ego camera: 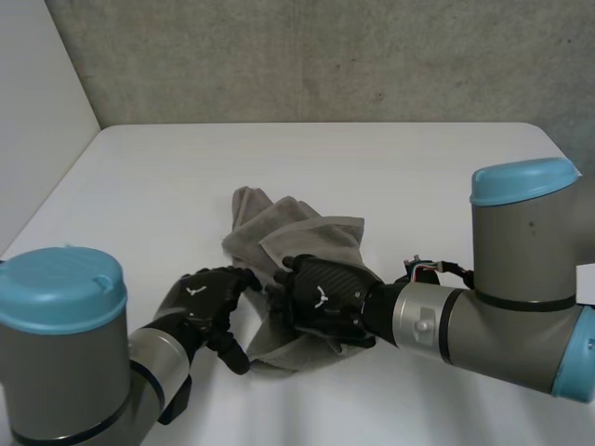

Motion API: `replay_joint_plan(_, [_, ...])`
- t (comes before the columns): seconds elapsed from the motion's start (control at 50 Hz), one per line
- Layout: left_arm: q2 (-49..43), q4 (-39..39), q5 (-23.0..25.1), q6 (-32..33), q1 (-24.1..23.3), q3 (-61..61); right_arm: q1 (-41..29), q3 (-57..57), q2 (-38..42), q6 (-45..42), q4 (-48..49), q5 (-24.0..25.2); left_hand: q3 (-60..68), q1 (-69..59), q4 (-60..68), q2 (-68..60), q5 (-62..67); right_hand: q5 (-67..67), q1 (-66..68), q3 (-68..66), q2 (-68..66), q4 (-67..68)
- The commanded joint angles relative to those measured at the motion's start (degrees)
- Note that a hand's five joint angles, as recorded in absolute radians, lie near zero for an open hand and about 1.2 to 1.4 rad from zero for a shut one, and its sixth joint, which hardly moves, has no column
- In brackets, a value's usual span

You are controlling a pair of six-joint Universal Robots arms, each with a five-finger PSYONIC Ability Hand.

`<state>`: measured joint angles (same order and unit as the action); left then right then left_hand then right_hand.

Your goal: Fold the towel.

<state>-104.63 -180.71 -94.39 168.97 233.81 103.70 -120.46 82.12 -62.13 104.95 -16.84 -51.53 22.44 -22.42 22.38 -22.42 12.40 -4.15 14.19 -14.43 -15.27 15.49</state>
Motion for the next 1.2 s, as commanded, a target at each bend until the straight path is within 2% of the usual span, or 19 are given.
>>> replay_joint_plan(0.02, [-4.35,-0.17,1.05,-0.48,-1.42,-1.92,-0.22,-1.26,3.76,-2.3,0.84,-1.3,13.14,-13.16,13.2,-13.16,13.18,-4.0,3.96,-3.72,-2.88,2.66])
replay_joint_plan(0.42, [-14.55,-0.25,0.17,-0.48,-3.88,-7.2,-0.3,-2.49,4.91,-4.94,4.71,-3.85,30.67,-30.69,30.73,-30.69,30.71,-12.92,12.88,-12.64,-11.81,11.59])
replay_joint_plan(0.58, [-14.73,-1.92,-3.26,-0.48,-4.06,-8.43,-0.04,-2.76,5.0,-5.02,6.12,-4.2,47.16,-47.17,47.22,-47.18,47.19,-19.14,19.11,-18.87,-18.03,17.81])
replay_joint_plan(0.62, [-14.55,-3.15,-3.87,-0.39,-4.06,-8.6,0.05,-3.02,5.09,-5.02,6.56,-4.2,53.69,-53.7,53.75,-53.71,53.72,-22.68,22.64,-22.4,-21.56,21.34])
replay_joint_plan(0.66, [-14.46,-3.59,-4.14,-0.13,-4.06,-8.95,0.13,-3.72,5.87,-5.02,7.26,-4.2,57.53,-57.54,57.59,-57.54,57.56,-34.38,34.34,-34.1,-33.27,33.05])
replay_joint_plan(0.78, [-13.94,-4.03,-4.23,0.48,-3.8,-11.41,0.22,-7.15,8.34,-3.88,7.96,-4.46,57.56,-57.58,57.62,-57.58,57.6,-55.14,55.1,-54.86,-54.03,53.81])
replay_joint_plan(0.8, [-13.94,-4.03,-4.23,0.49,-3.8,-11.42,0.05,-8.54,8.78,-3.27,8.05,-4.72,57.56,-57.58,57.62,-57.58,57.6,-63.47,63.43,-63.19,-62.35,62.13])
replay_joint_plan(0.84, [-13.5,-4.03,-4.31,0.66,-3.36,-13.43,-0.22,-10.58,9.31,-2.04,8.67,-5.25,57.56,-57.58,57.62,-57.58,57.6,-65.85,65.81,-65.57,-64.73,64.51])
replay_joint_plan(0.9, [-12.53,-4.12,-4.32,0.84,-3.18,-14.93,-0.3,-15.24,10.45,3.5,11.74,-7.27,57.56,-57.58,57.62,-57.58,57.6,-65.85,65.81,-65.57,-64.73,64.51])
replay_joint_plan(0.94, [-10.34,-4.12,-4.32,1.62,-1.96,-19.12,-0.13,-20.31,10.36,13.55,18.38,-10.68,57.56,-57.58,57.62,-57.58,57.6,-65.85,65.81,-65.57,-64.73,64.51])
replay_joint_plan(0.96, [-10.33,-4.12,-4.32,1.63,-1.95,-19.15,-0.13,-20.33,10.36,13.61,18.42,-10.7,57.56,-57.58,57.62,-57.58,57.6,-65.85,65.81,-65.57,-64.73,64.51])
replay_joint_plan(1.0, [-8.32,-4.47,-4.14,3.38,-0.11,-25.09,0.31,-24.19,9.31,26.81,28.13,-16.47,57.56,-57.58,57.62,-57.58,57.6,-65.85,65.81,-65.57,-64.73,64.51])
replay_joint_plan(1.06, [-7.0,-5.26,-3.96,6.01,1.21,-31.86,0.31,-24.73,8.16,32.77,32.75,-20.46,57.56,-57.58,57.62,-57.58,57.6,-65.85,65.81,-65.57,-64.73,64.51])
replay_joint_plan(1.1, [-6.56,-5.79,-3.62,7.07,1.82,-34.42,0.66,-23.68,3.79,41.7,39.4,-27.9,57.56,-57.58,57.62,-57.58,57.6,-65.85,65.81,-65.57,-64.73,64.51])
replay_joint_plan(1.12, [-6.55,-5.79,-3.61,7.08,1.83,-34.44,0.66,-23.68,3.77,41.73,39.43,-27.93,57.56,-57.58,57.62,-57.58,57.6,-65.85,65.81,-65.57,-64.73,64.51])
replay_joint_plan(1.14, [-6.47,-5.7,-3.79,8.03,1.57,-36.27,0.58,-22.54,2.64,43.21,39.52,-29.93,57.56,-57.58,57.62,-57.58,57.6,-63.24,63.2,-62.97,-62.13,61.91])
replay_joint_plan(1.16, [-6.2,-5.53,-3.87,8.83,0.96,-36.55,0.57,-21.31,2.37,43.23,38.82,-30.3,57.56,-57.58,57.62,-57.58,57.6,-41.9,41.86,-41.62,-40.79,40.57])
replay_joint_plan(1.18, [-6.2,-5.53,-3.88,8.84,0.95,-36.55,0.57,-21.3,2.36,43.23,38.81,-30.3,57.56,-57.58,57.62,-57.58,57.6,-41.69,41.65,-41.41,-40.57,40.35])
replay_joint_plan(1.2, [-5.77,-5.35,-3.88,9.01,0.25,-35.94,0.66,-20.17,2.28,42.79,37.51,-30.04,57.56,-57.58,57.62,-57.58,57.6,-26.86,26.83,-26.59,-25.75,25.53])
